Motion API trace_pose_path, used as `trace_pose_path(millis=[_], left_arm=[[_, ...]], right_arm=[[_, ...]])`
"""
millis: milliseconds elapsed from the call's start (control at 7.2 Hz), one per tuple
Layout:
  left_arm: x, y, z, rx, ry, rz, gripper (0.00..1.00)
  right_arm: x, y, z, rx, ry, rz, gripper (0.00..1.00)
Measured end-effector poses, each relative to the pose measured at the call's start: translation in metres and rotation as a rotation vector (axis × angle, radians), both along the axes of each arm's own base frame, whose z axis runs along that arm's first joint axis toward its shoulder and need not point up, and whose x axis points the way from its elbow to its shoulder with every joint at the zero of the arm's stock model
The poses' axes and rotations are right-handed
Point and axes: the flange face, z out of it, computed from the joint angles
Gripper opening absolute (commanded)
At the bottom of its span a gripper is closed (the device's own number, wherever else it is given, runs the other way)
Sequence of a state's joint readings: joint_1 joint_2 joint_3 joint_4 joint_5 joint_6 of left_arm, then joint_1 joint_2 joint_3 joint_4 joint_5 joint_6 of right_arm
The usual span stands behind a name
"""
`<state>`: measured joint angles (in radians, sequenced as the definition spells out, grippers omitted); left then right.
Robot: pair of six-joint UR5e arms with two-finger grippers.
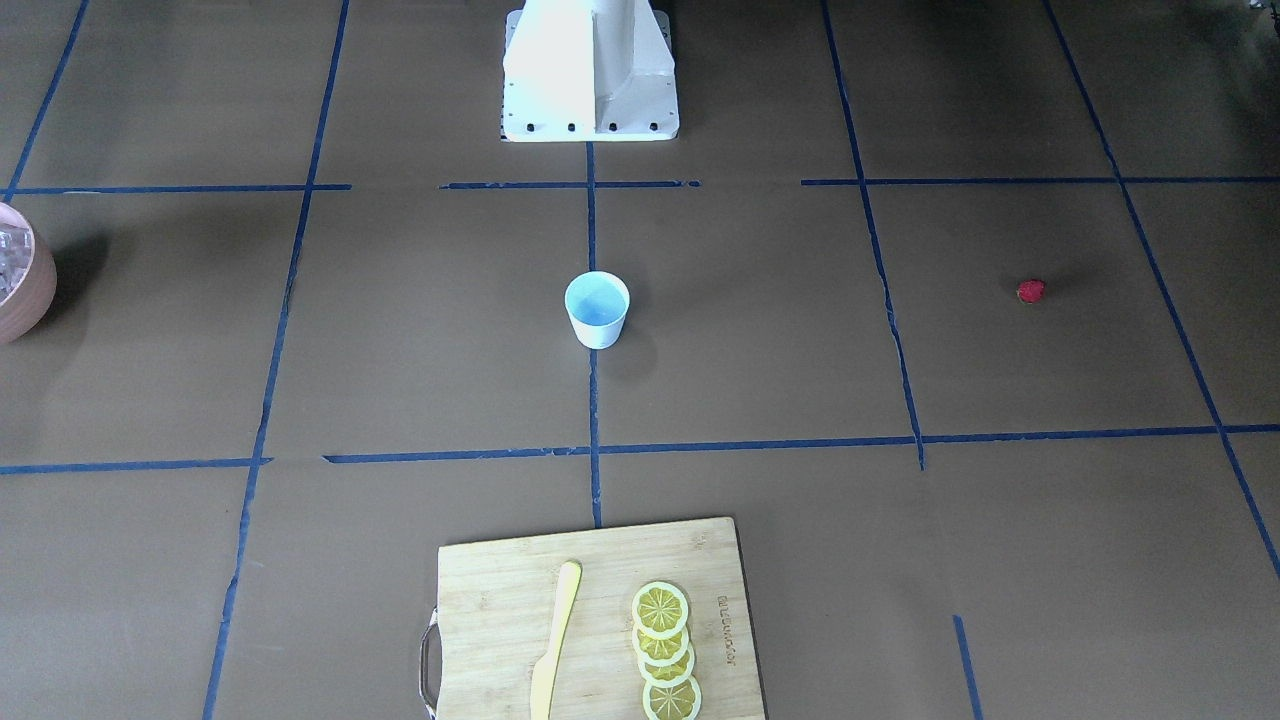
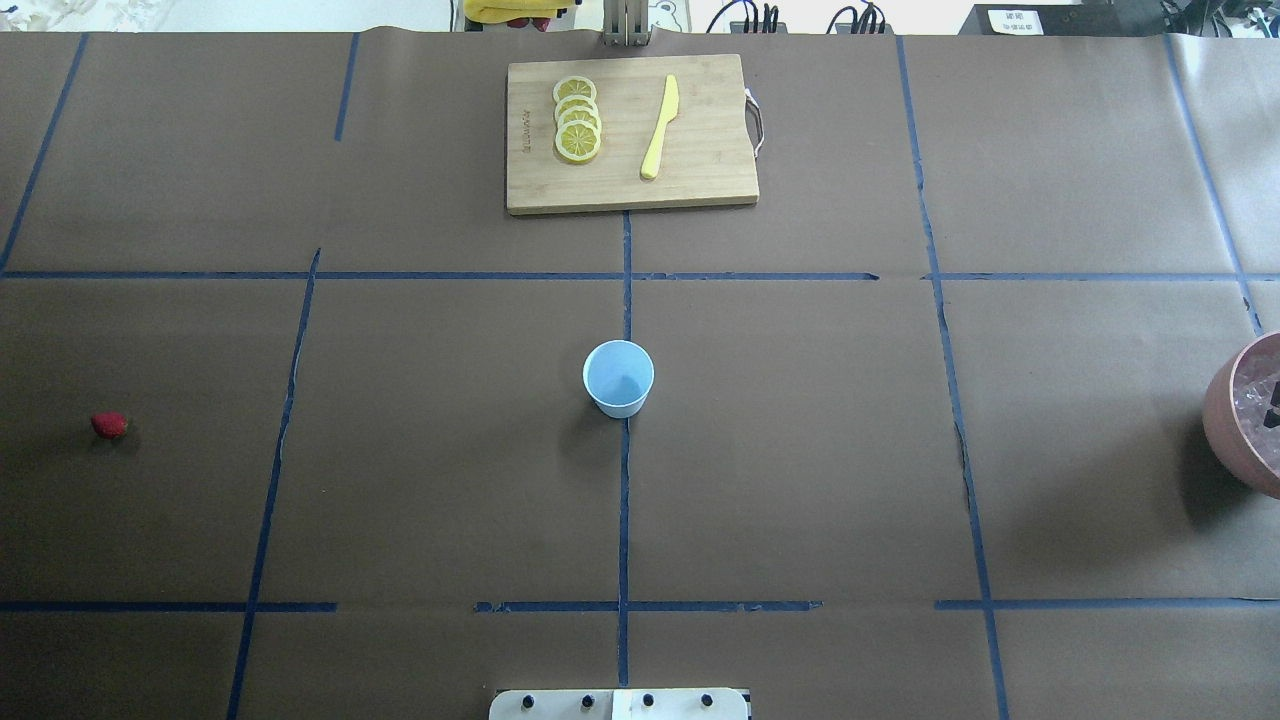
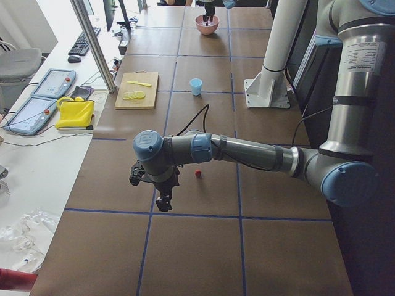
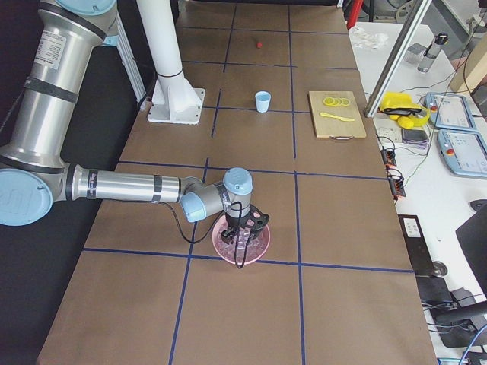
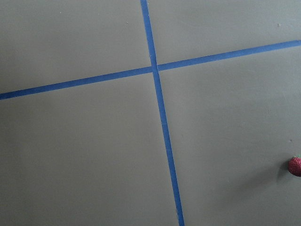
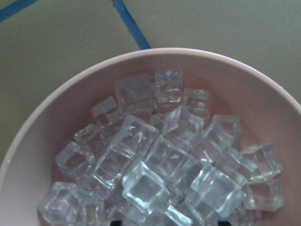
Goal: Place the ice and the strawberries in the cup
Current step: 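Grasp an ice cube from the pink bowl with the right gripper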
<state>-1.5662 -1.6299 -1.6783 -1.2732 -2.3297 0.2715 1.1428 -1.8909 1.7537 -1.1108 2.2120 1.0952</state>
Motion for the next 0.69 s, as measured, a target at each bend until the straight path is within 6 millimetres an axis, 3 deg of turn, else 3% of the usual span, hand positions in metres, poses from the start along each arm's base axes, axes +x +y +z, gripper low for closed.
trace_pose_path(millis=[278, 694], left_arm=[[0.000, 0.000, 0.000, -0.001, 0.000, -0.001, 1.00], [0.000, 0.000, 0.000, -0.004, 0.002, -0.003, 1.00]], right_arm=[[0.001, 0.000, 0.000, 0.004, -0.002, 0.004, 0.03], [0.003, 0.002, -0.010, 0.042, -0.020, 0.005, 0.02]])
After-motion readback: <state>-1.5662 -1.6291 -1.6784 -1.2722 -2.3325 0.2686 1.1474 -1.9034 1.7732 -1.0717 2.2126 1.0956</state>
